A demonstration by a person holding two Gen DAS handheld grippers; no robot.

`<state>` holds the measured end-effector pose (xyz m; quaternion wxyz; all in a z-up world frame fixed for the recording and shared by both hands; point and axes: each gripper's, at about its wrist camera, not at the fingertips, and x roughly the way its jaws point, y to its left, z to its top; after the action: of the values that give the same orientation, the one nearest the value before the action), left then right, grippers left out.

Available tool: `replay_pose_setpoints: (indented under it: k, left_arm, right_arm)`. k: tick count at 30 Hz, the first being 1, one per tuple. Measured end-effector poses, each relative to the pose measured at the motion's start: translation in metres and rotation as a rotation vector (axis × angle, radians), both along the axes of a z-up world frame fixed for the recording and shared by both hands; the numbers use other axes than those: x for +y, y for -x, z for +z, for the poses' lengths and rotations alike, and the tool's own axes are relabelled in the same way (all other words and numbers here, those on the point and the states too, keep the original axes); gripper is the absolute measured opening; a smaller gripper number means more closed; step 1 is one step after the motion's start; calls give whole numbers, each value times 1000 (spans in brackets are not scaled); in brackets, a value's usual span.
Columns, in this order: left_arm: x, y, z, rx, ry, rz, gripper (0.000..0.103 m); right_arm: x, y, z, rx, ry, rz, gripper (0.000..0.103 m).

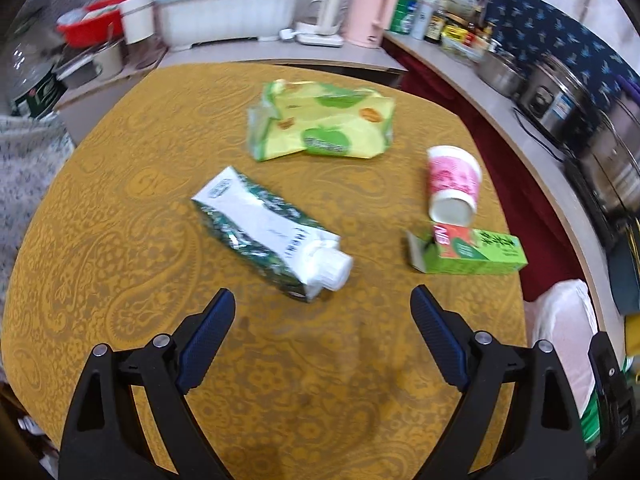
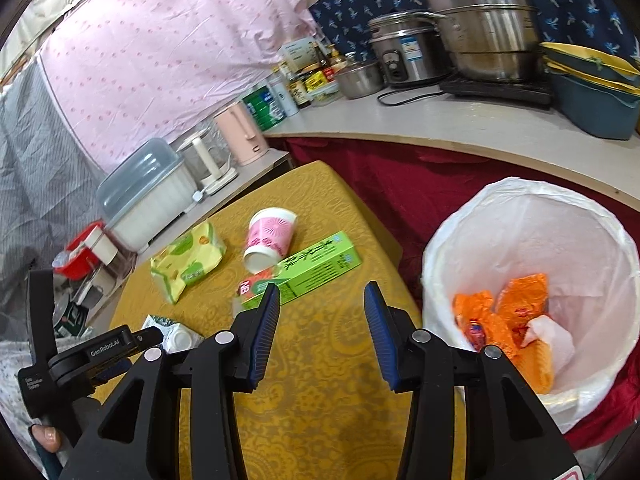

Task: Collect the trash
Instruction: 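Move both tools back toward the milk carton and pink cup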

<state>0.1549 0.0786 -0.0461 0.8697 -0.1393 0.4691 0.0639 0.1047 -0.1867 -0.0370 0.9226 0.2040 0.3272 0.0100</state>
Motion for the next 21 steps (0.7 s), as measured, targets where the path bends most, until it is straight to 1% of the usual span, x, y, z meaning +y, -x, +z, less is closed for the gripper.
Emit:
replay_pose_setpoints:
  k: [7, 9, 14, 16, 18, 21]
  left_arm:
    - [34, -16, -11, 31, 52, 117, 85]
    - [40, -25, -16, 54, 77, 160, 85]
    - [46, -48, -28, 102, 111, 247, 85]
    - [46, -59, -32, 120, 109, 275, 85]
    - [46, -69, -39, 147, 83, 307, 85]
    - [49, -79, -52, 199, 75, 328, 85]
  right_arm:
    - [28, -26, -10, 22, -2, 53, 43]
    - [35, -35, -13, 27, -5, 62, 43]
    - [44, -56, -17, 35, -4, 81, 43]
    - [48, -63, -18, 37, -4, 85, 43]
    - [51, -72, -18, 38, -9, 92, 43]
    - [58, -87, -19, 38, -5, 106, 43]
